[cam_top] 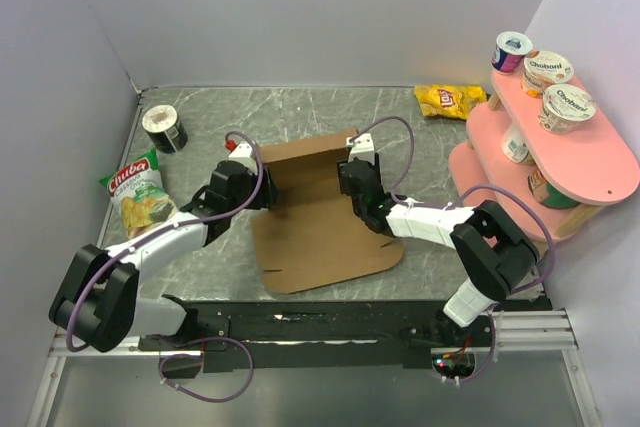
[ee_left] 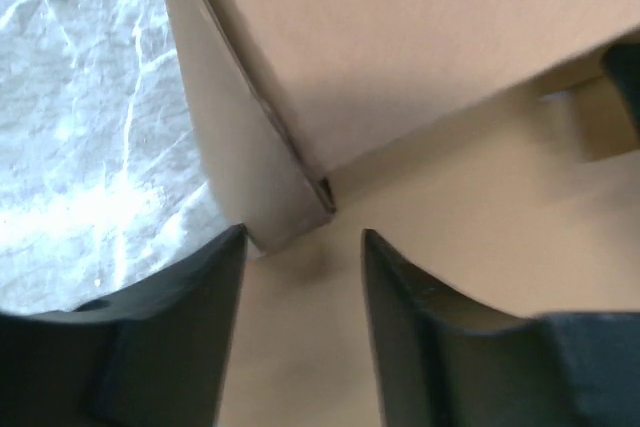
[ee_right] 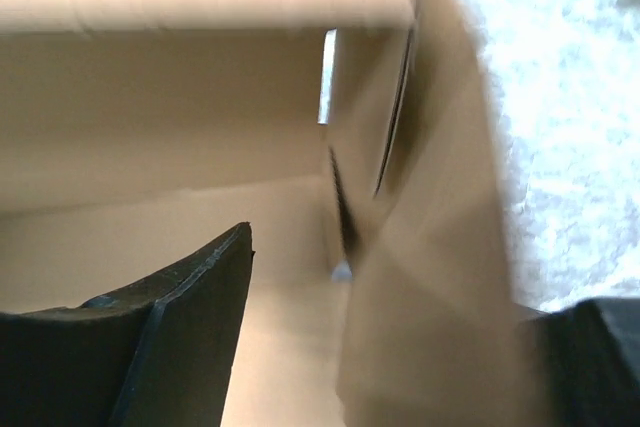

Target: Fold the paper box

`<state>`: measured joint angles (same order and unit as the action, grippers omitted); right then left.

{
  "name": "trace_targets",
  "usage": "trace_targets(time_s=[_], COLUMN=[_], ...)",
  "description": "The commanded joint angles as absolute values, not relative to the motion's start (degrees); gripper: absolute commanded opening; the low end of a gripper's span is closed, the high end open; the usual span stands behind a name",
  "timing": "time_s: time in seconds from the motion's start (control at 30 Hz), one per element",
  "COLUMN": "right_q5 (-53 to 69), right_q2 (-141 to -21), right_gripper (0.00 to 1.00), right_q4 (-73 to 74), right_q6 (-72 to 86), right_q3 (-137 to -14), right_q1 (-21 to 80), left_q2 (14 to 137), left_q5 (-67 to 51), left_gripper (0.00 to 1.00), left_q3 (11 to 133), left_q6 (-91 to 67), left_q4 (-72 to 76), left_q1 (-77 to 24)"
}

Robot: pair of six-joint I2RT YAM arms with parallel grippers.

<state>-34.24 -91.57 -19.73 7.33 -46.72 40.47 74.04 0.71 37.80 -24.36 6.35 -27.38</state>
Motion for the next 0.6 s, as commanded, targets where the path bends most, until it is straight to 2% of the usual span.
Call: trace_targets(time_s=[0.0,0.1,0.2,0.37,0.5,0.53,0.57], right_q5=[-35.1,-33.8,-32.8,-30.9,-29.2,-28.4,-28.1], right_q2=[-90.9,-90.7,-90.4,-90.2,-90.0,-89.8,-89.6], right_gripper=[0.59,0.59,0.59,0.59,0.58,0.58,0.58], right_q4=[-20.8,-20.6,-20.7,-20.1,-19.2,-18.8,-18.5], right_q6=[10.3,11.5,12.1,12.4,12.5,12.7,12.7], right_q3=[-45.7,-44.9,-44.1,-43.9,-44.1,-44.1,-44.2], right_q1=[40.8,40.3,40.3,39.8,39.8,39.7,39.7], left_q2=[71.7,71.6,72.2,73.8,77.0,77.5,77.9], left_q5=[-0.2,1.8,7.0,9.2,9.6,9.5,9.8], left_gripper=[0.64,0.74,0.76,0.81,0.77,0.74,0.65], left_q3=[35.9,33.9,32.8,31.2,31.2,31.3,31.4], left_q6=[-25.0,-26.0,-26.5,-25.7,-25.1,-24.8,-24.0], left_q4=[15.2,18.0,18.8,24.1,28.4,29.1,30.7], left_q1=[-27.5,-27.1,-27.0,-27.0,-27.0,-27.1,-27.3])
